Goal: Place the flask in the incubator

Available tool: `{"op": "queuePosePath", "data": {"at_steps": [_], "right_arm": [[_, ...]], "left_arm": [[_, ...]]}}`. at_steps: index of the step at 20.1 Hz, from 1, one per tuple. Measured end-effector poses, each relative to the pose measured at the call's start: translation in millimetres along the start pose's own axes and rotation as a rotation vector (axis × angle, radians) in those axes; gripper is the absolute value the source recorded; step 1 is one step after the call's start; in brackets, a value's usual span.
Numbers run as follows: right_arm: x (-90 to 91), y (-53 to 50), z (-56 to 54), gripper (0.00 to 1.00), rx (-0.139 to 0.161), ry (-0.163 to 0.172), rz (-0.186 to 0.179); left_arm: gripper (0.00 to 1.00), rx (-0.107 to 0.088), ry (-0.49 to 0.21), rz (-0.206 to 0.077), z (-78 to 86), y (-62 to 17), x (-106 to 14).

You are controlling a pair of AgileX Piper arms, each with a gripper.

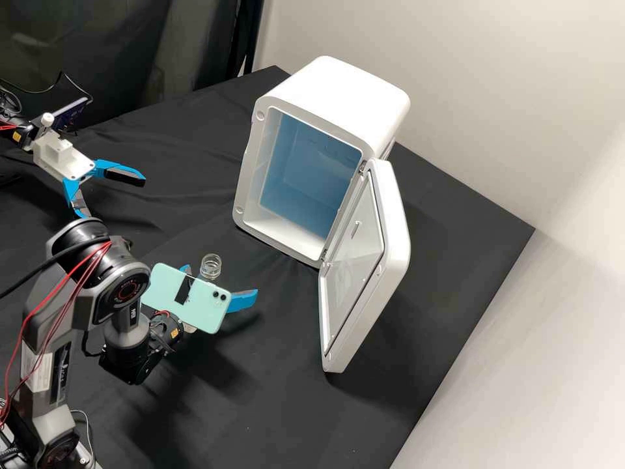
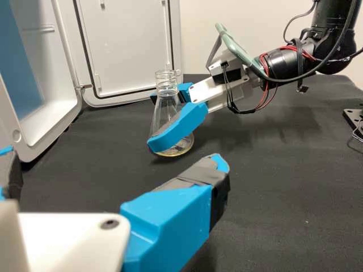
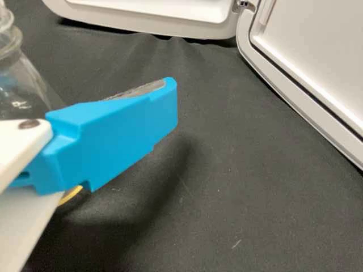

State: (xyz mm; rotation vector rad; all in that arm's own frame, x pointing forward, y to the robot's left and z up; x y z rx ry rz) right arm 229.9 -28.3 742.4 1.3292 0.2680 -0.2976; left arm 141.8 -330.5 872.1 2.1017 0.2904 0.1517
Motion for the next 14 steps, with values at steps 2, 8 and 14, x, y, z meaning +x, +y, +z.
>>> {"op": "queuePosePath", "data": {"at_steps": [2,8,14], "right_arm": [[-0.1,-0.7,-1.2,1.0,0.009,0.015,-0.01],[-0.4,-1.1,-1.5,1.0,0.025,0.028,-0.02],[-1.7,0.6,-2.8,0.0,0.022,0.032,-0.012]], "left_arm": [[1.0,0.0,0.0,0.0,0.0,0.0,0.0],[1.0,0.0,0.0,0.0,0.0,0.0,0.0],[1.0,0.0,0.0,0.0,0.0,0.0,0.0]]}}
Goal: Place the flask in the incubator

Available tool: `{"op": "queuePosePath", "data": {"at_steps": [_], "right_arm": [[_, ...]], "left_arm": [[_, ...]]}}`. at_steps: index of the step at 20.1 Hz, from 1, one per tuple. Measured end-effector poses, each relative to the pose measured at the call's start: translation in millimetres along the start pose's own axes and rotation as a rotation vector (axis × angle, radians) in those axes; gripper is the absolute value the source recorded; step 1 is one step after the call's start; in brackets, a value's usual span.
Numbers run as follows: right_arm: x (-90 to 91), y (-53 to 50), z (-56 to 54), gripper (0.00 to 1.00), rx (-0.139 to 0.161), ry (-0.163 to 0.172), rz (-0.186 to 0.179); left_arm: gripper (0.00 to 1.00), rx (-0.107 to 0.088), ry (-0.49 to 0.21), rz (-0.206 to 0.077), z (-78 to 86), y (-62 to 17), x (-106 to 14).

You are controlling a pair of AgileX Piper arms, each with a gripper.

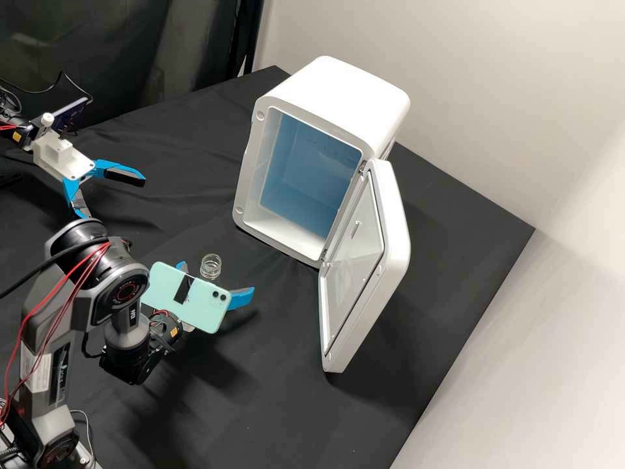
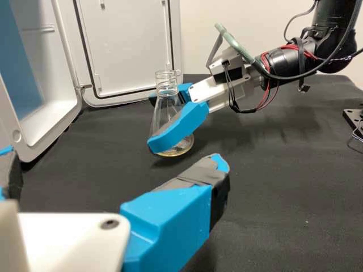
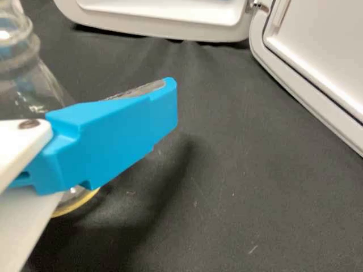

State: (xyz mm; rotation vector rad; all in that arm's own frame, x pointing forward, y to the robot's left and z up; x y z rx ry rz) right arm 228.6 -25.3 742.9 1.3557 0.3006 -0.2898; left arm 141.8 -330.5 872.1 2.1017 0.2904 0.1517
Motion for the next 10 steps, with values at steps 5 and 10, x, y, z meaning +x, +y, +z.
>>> {"op": "queuePosePath", "data": {"at_steps": [5,10], "right_arm": [[-0.4,-0.2,-1.5,0.0,0.0,0.014,-0.004],[-0.7,-0.5,-1.5,0.0,0.0,0.014,-0.005]], "left_arm": [[1.0,0.001,-0.003,-0.001,0.5,-0.1,0.3],[1.0,0.001,-0.005,-0.001,0.9,-0.1,0.5]]}}
